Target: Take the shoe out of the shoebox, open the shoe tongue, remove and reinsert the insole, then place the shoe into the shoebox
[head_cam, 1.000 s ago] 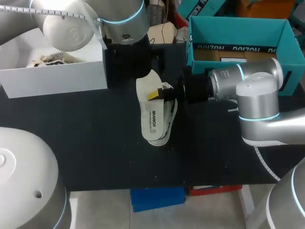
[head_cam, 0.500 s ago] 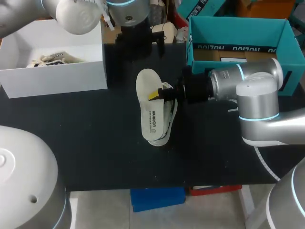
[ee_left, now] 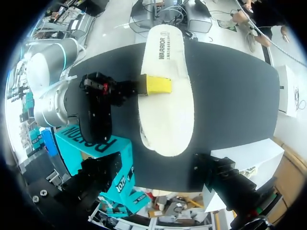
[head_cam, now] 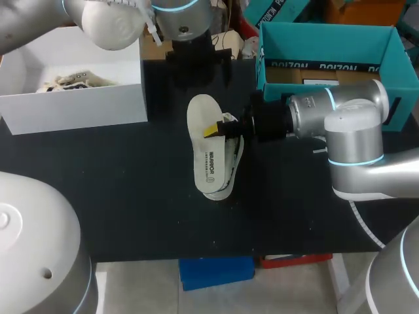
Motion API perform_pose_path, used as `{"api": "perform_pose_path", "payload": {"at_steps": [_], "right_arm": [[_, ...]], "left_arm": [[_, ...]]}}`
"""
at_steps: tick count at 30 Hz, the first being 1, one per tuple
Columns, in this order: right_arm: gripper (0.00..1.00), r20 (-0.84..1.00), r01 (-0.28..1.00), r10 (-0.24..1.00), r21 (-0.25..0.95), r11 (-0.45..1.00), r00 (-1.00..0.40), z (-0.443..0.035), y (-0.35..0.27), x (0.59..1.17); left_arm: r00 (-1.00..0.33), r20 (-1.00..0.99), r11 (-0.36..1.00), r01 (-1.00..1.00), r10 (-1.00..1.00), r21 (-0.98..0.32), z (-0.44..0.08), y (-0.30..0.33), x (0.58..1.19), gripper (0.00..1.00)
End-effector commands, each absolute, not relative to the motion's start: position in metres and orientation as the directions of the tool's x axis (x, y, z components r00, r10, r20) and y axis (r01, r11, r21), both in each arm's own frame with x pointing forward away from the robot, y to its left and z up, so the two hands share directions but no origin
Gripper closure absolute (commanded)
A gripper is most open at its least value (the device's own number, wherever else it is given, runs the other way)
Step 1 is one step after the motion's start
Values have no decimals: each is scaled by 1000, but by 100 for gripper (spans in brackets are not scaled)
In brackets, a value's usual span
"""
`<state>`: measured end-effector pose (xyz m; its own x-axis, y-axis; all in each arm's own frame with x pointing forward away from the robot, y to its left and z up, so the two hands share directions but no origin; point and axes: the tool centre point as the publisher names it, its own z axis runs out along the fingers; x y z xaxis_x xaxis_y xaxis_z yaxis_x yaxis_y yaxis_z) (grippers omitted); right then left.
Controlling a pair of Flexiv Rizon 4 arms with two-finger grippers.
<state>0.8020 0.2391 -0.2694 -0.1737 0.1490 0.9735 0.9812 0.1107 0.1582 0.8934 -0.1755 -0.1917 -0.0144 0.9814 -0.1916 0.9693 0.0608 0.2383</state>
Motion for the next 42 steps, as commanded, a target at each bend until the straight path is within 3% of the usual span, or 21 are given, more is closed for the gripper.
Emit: {"api": "perform_pose_path", "payload": {"at_steps": [1,18,30,37,42], "right_arm": [[100,973,981,150,158,109,-173,-270,240,802],[100,973,981,150,158,109,-173,-270,240,802],[100,973,981,150,158,109,-173,-270,240,802],[100,973,981,150,158,109,-173,-270,240,802],[100,973,981,150,158,109,-173,-270,240,802]], "left_arm": [[-14,-185,62,964,983,258,-188,-171,864,0],[-28,-152,66,966,988,251,-199,-166,760,0],[-25,-160,60,974,987,218,-210,-166,718,0],[-10,-416,75,987,909,141,-204,-160,718,0],[-70,-553,128,989,830,68,-205,-148,722,0]]}}
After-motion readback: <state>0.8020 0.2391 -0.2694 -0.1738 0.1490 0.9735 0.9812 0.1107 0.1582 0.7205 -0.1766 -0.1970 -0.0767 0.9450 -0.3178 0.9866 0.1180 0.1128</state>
